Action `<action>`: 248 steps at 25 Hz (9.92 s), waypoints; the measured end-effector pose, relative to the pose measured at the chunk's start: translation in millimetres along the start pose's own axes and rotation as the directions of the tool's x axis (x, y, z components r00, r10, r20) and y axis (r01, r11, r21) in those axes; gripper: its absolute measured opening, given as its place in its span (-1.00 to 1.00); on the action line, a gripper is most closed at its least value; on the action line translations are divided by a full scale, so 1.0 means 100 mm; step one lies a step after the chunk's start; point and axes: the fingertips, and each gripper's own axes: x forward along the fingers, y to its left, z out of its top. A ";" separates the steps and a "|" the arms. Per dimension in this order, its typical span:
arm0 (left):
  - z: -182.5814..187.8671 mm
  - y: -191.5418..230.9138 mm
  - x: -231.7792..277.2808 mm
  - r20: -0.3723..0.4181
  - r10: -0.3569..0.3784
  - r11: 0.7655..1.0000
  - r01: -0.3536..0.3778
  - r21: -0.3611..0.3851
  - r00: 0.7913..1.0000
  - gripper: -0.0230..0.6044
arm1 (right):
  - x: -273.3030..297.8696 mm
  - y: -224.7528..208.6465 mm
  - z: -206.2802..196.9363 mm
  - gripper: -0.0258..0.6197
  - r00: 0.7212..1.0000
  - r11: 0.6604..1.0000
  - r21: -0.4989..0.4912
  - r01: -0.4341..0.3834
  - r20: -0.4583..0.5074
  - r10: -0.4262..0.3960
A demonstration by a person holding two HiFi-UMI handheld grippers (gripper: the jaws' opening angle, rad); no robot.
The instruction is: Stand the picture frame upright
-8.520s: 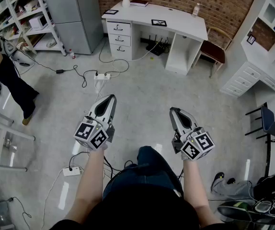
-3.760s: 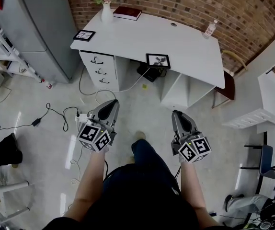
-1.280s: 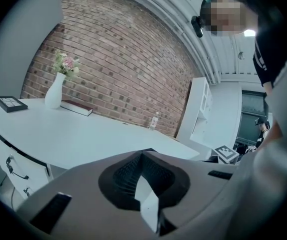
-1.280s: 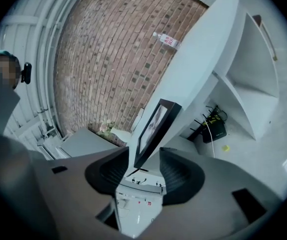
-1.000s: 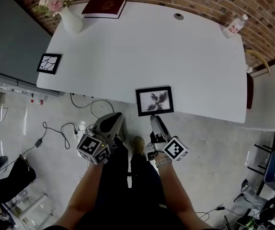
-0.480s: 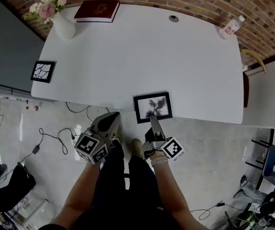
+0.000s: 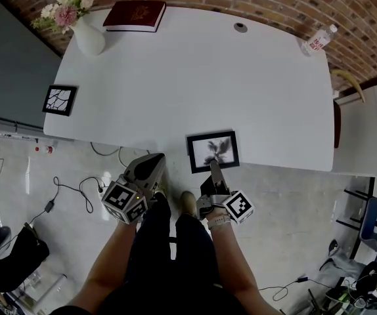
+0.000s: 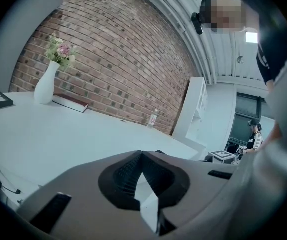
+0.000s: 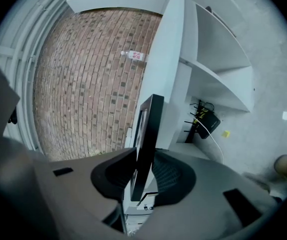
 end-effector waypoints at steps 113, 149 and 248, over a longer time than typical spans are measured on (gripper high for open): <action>2.63 1.65 2.15 -0.063 -0.264 0.951 0.270 0.150 0.963 -0.61 | 3.17 2.70 0.94 -0.63 0.795 0.286 -0.748 -0.599 -0.597 0.104; 2.95 2.50 3.62 -0.107 -0.177 0.964 0.195 0.182 0.978 -0.61 | 4.59 2.52 1.86 -0.63 0.816 0.229 -0.784 -0.576 -0.570 0.101; 2.59 3.18 4.26 -0.142 0.156 0.970 -0.124 0.211 0.978 -0.35 | 5.19 1.68 2.52 -0.35 0.954 0.302 -0.916 -0.263 -0.293 -0.060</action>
